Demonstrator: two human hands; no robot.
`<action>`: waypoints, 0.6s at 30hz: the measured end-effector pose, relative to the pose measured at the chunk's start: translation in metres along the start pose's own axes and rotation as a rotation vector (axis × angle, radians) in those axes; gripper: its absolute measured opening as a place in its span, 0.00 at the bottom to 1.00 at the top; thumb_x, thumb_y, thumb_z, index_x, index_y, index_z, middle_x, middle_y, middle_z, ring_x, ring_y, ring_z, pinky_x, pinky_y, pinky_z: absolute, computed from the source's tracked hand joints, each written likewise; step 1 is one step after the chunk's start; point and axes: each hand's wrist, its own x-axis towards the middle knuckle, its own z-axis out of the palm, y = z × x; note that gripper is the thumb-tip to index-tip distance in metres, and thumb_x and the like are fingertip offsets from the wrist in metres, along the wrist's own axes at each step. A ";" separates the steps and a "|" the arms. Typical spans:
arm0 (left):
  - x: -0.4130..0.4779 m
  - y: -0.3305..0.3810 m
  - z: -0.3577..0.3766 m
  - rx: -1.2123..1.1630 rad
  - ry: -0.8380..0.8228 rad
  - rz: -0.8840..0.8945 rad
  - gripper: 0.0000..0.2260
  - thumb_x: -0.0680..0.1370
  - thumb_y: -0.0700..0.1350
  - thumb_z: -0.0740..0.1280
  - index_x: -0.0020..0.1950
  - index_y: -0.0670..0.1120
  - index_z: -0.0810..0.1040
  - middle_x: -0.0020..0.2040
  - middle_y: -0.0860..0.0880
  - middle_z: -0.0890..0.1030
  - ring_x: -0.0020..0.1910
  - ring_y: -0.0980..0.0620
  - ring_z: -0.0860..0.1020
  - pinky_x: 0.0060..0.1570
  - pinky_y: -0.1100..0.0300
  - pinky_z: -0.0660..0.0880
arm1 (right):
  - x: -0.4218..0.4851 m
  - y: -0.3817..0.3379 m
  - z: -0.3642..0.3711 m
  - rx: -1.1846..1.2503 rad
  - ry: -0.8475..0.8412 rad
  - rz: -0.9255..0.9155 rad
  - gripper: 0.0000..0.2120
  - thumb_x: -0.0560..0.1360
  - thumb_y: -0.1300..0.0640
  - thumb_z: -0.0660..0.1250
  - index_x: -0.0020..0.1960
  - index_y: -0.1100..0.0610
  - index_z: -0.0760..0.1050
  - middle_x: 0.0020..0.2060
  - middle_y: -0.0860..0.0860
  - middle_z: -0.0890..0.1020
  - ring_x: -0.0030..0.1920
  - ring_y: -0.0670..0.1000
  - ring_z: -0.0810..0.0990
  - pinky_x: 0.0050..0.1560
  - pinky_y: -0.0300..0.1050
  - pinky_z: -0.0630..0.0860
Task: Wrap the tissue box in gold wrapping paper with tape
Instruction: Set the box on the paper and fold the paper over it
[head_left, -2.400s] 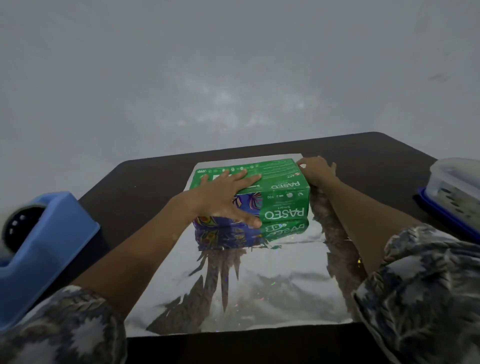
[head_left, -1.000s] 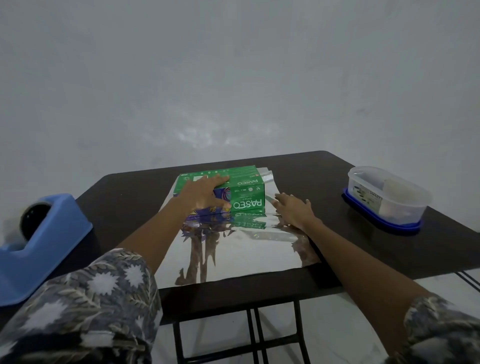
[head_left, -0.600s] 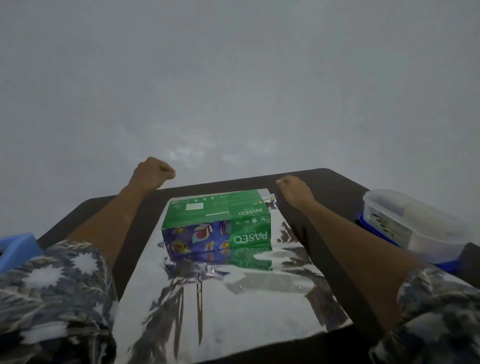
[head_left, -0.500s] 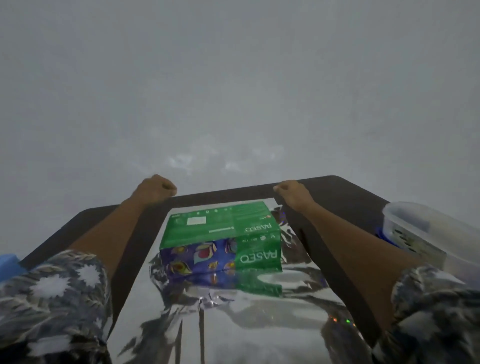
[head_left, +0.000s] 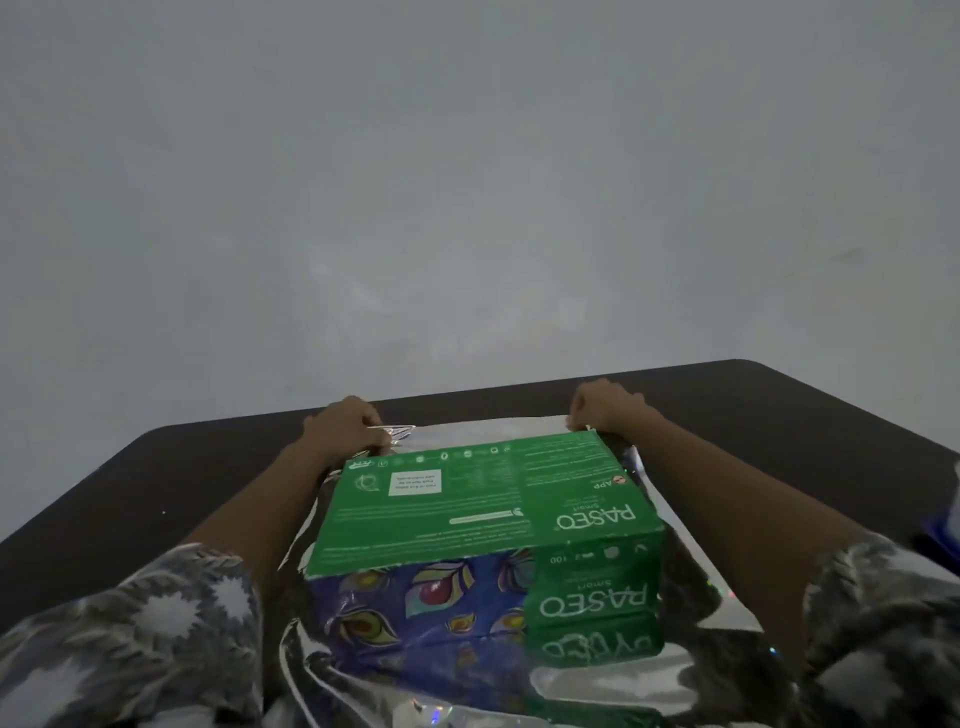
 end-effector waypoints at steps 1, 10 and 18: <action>-0.006 0.006 -0.001 -0.030 0.043 -0.014 0.09 0.69 0.50 0.73 0.31 0.52 0.77 0.34 0.58 0.78 0.41 0.53 0.75 0.51 0.53 0.70 | 0.002 0.000 0.000 0.021 0.003 0.002 0.13 0.75 0.52 0.66 0.56 0.58 0.78 0.59 0.54 0.77 0.63 0.56 0.72 0.66 0.56 0.63; -0.049 0.041 -0.062 -0.474 0.349 0.143 0.04 0.70 0.38 0.74 0.39 0.45 0.81 0.29 0.55 0.79 0.30 0.58 0.76 0.34 0.63 0.71 | -0.036 -0.022 -0.047 0.585 0.333 -0.152 0.06 0.80 0.53 0.59 0.52 0.56 0.68 0.41 0.51 0.81 0.48 0.56 0.79 0.54 0.51 0.73; -0.117 0.077 -0.098 -0.363 0.155 0.281 0.12 0.70 0.32 0.73 0.37 0.49 0.81 0.33 0.55 0.82 0.36 0.57 0.79 0.44 0.64 0.74 | -0.103 -0.071 -0.068 0.145 0.278 -0.629 0.36 0.72 0.63 0.67 0.75 0.50 0.56 0.73 0.51 0.63 0.73 0.53 0.59 0.71 0.56 0.58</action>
